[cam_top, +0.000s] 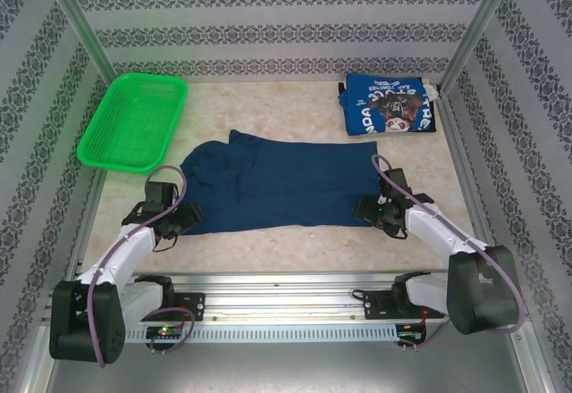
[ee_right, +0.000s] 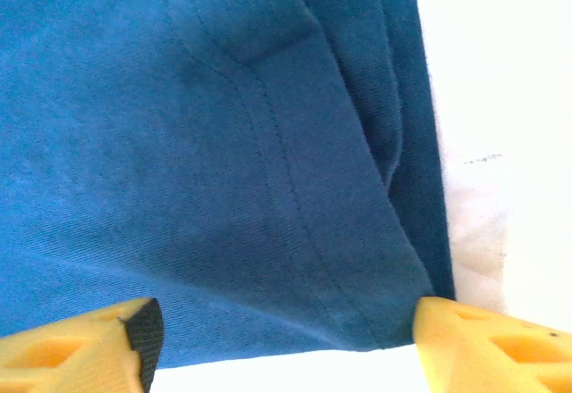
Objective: Fold and stack the t-shirts
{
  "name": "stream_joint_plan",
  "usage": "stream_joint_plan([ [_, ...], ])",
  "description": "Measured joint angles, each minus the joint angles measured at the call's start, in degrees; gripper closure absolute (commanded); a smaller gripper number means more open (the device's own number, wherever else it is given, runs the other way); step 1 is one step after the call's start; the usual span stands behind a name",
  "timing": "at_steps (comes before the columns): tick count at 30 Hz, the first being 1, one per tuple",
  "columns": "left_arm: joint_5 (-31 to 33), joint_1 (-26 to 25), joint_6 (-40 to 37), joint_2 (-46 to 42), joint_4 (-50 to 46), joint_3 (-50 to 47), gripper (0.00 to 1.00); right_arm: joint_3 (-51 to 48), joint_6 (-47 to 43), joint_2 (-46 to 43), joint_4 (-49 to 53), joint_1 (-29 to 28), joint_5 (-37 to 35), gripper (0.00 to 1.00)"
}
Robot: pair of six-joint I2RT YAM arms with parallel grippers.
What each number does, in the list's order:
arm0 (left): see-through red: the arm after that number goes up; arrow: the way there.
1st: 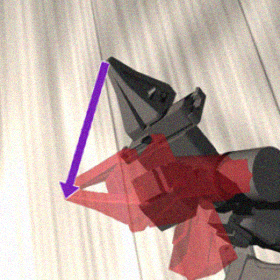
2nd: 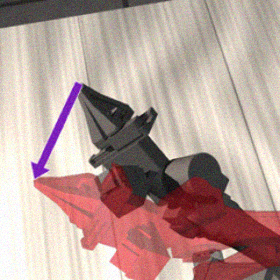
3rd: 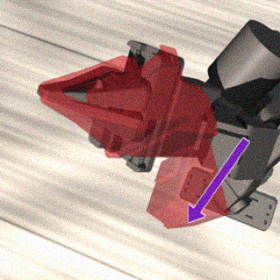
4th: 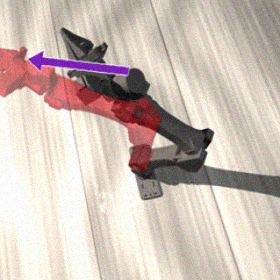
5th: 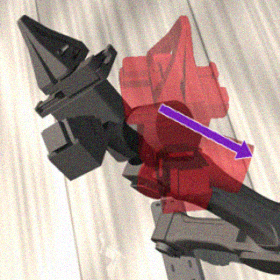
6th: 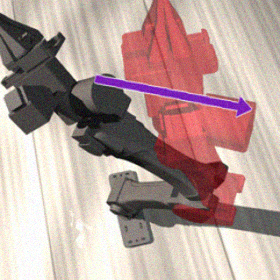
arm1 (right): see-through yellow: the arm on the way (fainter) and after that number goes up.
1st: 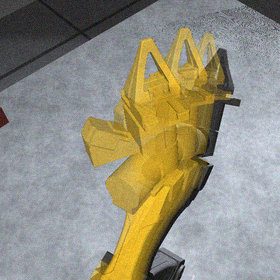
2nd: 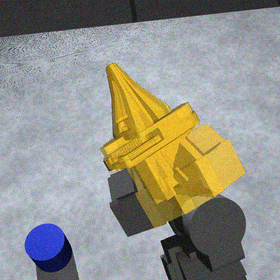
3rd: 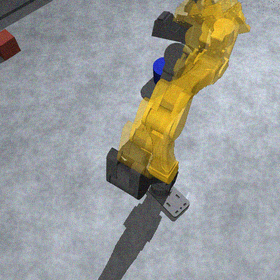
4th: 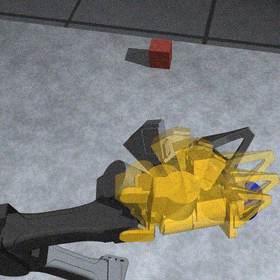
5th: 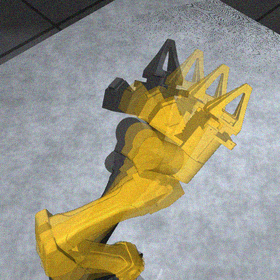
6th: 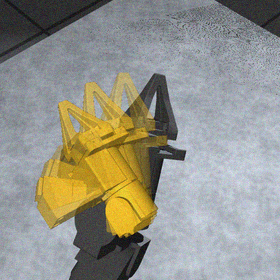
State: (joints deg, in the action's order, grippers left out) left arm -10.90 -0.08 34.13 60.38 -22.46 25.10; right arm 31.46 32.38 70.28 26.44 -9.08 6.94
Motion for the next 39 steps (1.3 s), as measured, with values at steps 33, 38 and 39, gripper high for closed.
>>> stream_joint_plan([
  [33, -1.05, 3.15, 2.29, -5.55, -4.15, -1.27, 0.66, 0.61, 7.82, -8.39, 14.91, -4.33, -8.11, 0.47],
  [38, -0.98, 3.15, 3.85, -8.87, -5.66, -1.81, 0.65, 1.51, 9.33, -16.17, 17.86, -4.57, -10.84, 0.35],
  [39, -0.87, 3.15, 4.0, -10.14, -6.29, -1.46, 0.64, 2.56, 9.11, -17.55, 18.4, -4.61, -11.23, 0.31],
])
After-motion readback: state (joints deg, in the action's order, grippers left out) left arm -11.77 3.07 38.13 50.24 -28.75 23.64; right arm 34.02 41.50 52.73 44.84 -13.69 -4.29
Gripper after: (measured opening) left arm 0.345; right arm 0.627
